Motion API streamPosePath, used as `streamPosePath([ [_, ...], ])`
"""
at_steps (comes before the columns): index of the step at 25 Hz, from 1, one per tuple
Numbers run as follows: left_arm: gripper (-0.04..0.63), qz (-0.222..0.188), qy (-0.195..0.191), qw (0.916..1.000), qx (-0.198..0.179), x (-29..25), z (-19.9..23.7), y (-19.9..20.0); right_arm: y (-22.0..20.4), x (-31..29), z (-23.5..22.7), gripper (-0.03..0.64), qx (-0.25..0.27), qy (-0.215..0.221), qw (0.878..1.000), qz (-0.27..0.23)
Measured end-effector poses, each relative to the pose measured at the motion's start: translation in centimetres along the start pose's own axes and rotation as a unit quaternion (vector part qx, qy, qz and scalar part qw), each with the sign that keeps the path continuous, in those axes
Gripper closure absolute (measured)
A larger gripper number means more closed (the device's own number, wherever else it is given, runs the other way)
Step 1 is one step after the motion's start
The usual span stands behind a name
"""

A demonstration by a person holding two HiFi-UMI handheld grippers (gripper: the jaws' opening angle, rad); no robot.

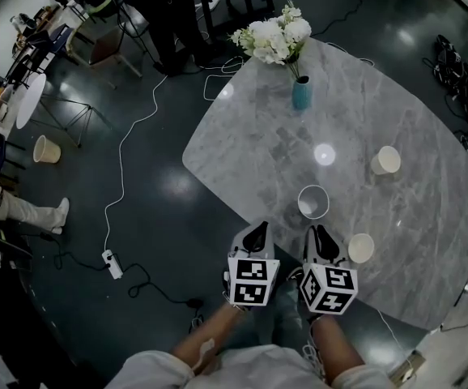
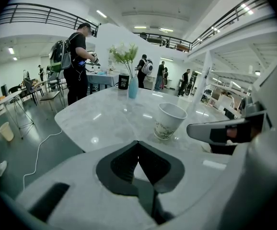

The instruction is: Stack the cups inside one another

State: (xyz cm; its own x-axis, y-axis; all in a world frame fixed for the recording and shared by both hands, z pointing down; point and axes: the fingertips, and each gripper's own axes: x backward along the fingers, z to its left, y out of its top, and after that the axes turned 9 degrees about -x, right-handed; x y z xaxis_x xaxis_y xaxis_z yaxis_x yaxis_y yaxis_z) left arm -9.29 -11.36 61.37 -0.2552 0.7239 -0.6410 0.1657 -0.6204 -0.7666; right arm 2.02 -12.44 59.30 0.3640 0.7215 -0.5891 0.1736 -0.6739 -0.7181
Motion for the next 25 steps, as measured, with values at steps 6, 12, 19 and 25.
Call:
streamPosePath([
  [6, 0.600, 0.002, 0.000, 1.0000, 0.000, -0.4, 0.3, 0.0, -0.2, -0.6, 0.0, 0.532, 0.000, -0.003, 1.000, 0.005],
  [12, 0.600, 0.008, 0.000, 1.0000, 0.003, -0.9, 0.8, -0.5, -0.2, -1.8, -0.3, 0.474, 0.002, -0.010, 1.000, 0.009],
  [19, 0.600, 0.015, 0.004, 0.9999, 0.006, -1.3, 1.4, -1.0, 0.2, -3.0, -0.4, 0.423, 0.007, -0.013, 1.000, 0.010],
  [25, 0.600, 0.018, 0.004, 0.9998, 0.005, -1.8, 1.7, -1.0, 0.5, -4.1, 0.0, 0.405, 0.028, -0.009, 0.999, 0.013],
])
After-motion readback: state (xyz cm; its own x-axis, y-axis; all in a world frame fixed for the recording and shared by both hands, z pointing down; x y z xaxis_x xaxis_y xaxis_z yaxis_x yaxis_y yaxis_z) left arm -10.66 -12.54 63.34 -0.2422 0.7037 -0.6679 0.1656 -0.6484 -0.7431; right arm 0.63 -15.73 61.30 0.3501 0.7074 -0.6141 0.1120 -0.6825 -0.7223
